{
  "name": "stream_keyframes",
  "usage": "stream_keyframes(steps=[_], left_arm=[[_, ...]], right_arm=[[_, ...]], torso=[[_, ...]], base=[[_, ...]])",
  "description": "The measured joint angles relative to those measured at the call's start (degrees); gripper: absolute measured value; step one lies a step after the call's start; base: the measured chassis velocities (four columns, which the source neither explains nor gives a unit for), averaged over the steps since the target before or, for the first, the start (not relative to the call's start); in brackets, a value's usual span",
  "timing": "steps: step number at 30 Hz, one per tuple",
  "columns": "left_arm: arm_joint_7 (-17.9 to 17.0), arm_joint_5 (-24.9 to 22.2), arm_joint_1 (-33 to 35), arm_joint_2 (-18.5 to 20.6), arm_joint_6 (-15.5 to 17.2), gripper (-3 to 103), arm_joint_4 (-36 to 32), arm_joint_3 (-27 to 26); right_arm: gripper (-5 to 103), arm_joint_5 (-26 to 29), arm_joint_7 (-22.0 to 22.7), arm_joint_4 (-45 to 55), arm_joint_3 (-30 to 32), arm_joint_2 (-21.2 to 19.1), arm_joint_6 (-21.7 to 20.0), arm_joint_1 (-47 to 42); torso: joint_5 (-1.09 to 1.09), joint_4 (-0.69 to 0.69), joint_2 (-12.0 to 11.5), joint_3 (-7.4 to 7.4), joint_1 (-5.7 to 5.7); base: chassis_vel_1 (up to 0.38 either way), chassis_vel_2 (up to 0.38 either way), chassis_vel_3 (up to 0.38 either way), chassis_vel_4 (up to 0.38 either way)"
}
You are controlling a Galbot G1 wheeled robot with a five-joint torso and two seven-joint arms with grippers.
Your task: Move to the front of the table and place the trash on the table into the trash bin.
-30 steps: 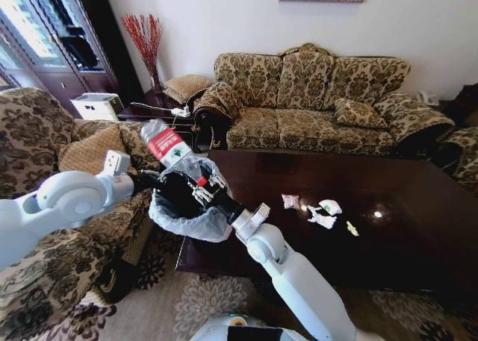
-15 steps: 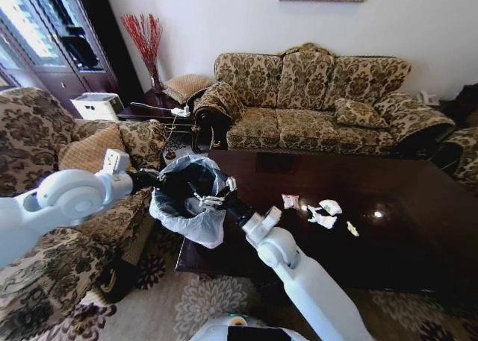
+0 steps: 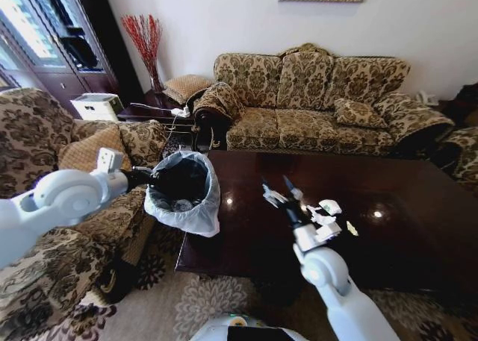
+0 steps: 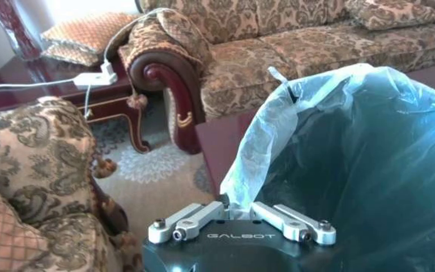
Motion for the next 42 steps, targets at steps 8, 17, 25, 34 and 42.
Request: stream_keyframes(steps=[8,17,25,34,42], left_arm=[[-0.2,0.1,0.0,-0.9,-0.1,0,-2.2,-0.2],[-0.5,0.1,0.1,-0.4,-0.5,0,-2.8,0.1],[-0.3,0.4,0.3,-0.6,-0.9,0,-2.7,0.8],[0.3,1.1,0.3,-0.6,-0.9,0,-2.7,1.0],[2.0,4.2,0.6,-0.9,-1.2,0,-2.2,1.5]], right_arm=[[100,1.9,5.2,-8.7,-1.8,3.0,-4.6,3.8],[100,4.8,7.2,-16.2,-2.4,5.5,-4.5,8.5],[100,1.5,6.5,-27.1,-4.7,6.8,-5.0,19.7],[97,1.4,7.1,-34.8,-8.5,8.9,-9.1,27.2],[85,2.5,6.2,-38.7,-9.7,10.6,-10.1,28.4]], torso=[[0.01,0.00,0.0,0.00,0.00],[0.06,-0.04,0.0,0.02,0.03],[-0.04,0.01,0.0,0.02,0.01],[0.01,-0.01,0.0,0.01,0.00],[-0.03,-0.02,0.0,0.00,0.01]], base=[[-0.042,-0.029,0.028,0.024],[-0.123,-0.133,0.135,0.126],[-0.036,-0.048,0.027,0.031],[0.017,0.019,-0.005,-0.001],[0.000,0.000,0.000,0.000]])
